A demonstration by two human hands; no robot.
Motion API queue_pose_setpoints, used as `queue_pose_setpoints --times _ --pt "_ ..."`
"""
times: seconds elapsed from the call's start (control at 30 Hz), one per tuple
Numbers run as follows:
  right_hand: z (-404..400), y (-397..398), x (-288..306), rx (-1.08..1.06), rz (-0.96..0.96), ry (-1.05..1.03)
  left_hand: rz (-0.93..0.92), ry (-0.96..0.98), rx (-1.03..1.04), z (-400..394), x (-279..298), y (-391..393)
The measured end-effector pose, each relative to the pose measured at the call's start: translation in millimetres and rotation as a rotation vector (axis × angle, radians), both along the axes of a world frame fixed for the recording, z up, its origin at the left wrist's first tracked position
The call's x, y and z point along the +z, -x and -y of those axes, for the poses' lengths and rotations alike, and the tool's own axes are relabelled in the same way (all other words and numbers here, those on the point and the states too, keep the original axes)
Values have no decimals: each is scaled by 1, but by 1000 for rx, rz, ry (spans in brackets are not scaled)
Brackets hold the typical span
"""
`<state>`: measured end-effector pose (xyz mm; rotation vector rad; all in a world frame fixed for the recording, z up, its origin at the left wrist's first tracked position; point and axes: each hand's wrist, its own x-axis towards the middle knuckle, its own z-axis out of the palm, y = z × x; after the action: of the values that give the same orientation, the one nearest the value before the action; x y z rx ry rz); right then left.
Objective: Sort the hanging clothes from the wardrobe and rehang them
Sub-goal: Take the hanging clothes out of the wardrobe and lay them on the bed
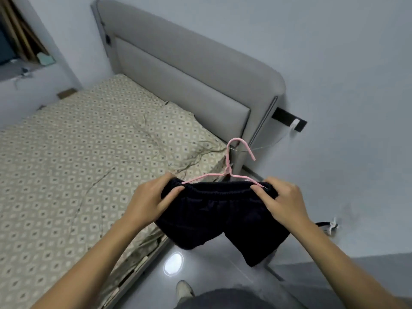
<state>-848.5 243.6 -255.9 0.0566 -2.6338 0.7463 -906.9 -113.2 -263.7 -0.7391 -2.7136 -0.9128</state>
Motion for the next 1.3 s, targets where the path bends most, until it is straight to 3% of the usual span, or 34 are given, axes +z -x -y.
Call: queue_pose_setpoints --times 0.3,0.6,0.8,1.07,1.3 --pt "91 133 -24 440 52 43 45 49 403 90 -12 -16" --pt "178 229 -25 863 162 43 61 69 796 115 -12 -50" --pt "252 264 -23 1038 174 52 38 74 1001 145 -7 -59" --pt "351 299 -30 1149 301 -7 95 86 1125 236 -27 -35" --pt "439 347 -69 1215 494 -127 193 24 1077 339 -78 17"
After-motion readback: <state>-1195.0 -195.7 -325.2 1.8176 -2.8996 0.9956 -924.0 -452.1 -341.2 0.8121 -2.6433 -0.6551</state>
